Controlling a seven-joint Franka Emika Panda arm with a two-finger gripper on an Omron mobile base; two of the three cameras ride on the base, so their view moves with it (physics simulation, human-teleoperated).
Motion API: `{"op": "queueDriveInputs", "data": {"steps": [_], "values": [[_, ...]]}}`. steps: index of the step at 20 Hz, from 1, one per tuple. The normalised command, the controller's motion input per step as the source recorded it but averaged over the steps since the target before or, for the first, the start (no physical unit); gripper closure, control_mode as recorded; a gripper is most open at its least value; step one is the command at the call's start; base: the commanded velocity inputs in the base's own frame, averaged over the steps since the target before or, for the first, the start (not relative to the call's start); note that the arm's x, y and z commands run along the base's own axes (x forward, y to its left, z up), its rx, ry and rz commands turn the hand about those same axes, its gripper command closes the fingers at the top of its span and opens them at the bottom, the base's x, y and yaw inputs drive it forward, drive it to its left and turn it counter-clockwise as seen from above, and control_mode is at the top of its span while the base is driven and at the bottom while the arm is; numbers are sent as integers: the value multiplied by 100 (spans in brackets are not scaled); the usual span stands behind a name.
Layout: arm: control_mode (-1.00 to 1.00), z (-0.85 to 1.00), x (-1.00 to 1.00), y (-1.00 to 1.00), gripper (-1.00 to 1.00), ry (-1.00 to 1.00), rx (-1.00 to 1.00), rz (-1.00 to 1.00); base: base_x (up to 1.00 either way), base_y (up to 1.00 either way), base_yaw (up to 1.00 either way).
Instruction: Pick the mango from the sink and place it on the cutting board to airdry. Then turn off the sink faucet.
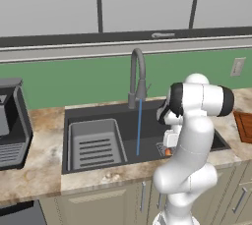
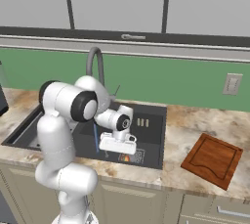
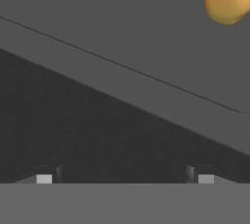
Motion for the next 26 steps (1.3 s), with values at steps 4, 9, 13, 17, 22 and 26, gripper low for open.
{"op": "queueDriveInputs", "data": {"steps": [4, 9, 13, 17, 22, 26], "values": [[-100, -16, 10, 0, -100, 0, 1, 3, 0, 0, 0], [-100, -15, 8, 0, -100, 0, 1, 3, 0, 0, 0], [-100, -10, 10, 0, -100, 0, 1, 3, 0, 0, 0], [-100, -7, 11, 0, -100, 0, 1, 3, 0, 0, 0], [-100, -3, 10, 0, -100, 0, 2, 4, 0, 0, 0], [-100, -7, 5, 0, -100, 0, 2, 4, 0, 0, 0]]}}
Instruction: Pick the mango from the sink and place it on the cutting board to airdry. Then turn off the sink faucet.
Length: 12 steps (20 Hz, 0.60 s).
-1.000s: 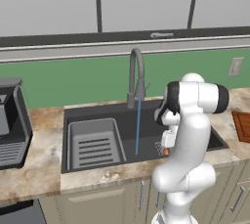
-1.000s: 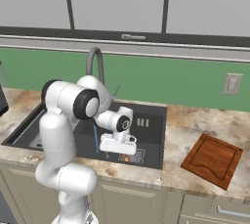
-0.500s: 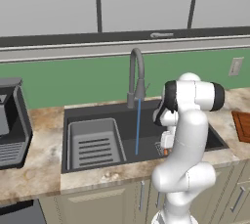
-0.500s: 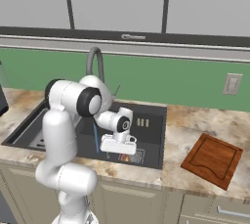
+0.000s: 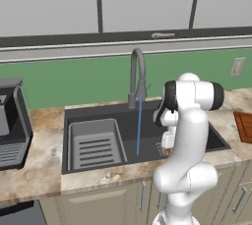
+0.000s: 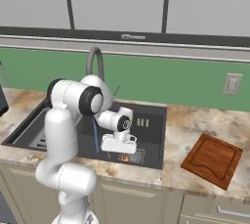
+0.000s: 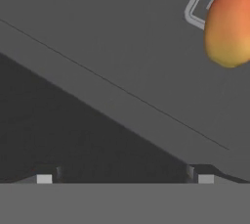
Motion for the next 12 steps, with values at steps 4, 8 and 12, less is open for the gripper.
{"op": "queueDriveInputs", "data": {"steps": [4, 8, 12], "values": [[-100, -11, 4, 0, -100, 0, 1, 4, 0, 0, 0], [-100, -13, 5, 0, -100, 0, 1, 3, 0, 0, 0], [-100, -8, 9, 0, -100, 0, 1, 3, 0, 0, 0]]}}
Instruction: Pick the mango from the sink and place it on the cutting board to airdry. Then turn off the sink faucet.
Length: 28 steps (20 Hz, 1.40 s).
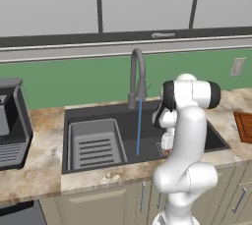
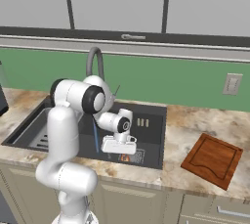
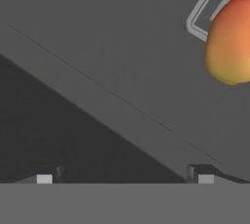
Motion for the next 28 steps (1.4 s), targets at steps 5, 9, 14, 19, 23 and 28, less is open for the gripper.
{"op": "queueDriveInputs", "data": {"steps": [5, 9, 14, 19, 23, 28], "values": [[-100, 0, 9, -1, -100, 0, 2, 4, 0, 0, 0], [-100, 0, 9, -4, -100, 0, 2, 5, 0, 0, 0], [-100, -1, 7, -7, -100, 0, 2, 5, 0, 0, 0], [-100, -7, 8, -2, -100, 0, 1, 5, 0, 0, 0], [-100, -10, 7, 0, -100, 0, 1, 5, 0, 0, 0], [-100, -10, 6, 0, -100, 0, 1, 4, 0, 0, 0]]}}
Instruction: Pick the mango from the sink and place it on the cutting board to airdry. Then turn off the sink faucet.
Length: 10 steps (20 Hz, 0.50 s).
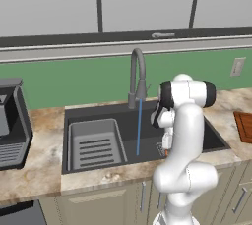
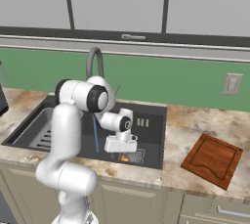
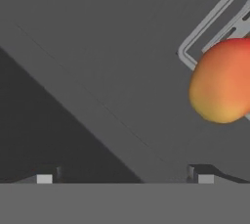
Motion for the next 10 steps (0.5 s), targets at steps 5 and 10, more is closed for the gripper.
{"op": "queueDriveInputs", "data": {"steps": [5, 10], "values": [[-100, -6, 1, -4, -100, 0, 2, 4, 0, 0, 0], [-100, -3, 1, -4, -100, 0, 3, 5, 0, 0, 0]]}}
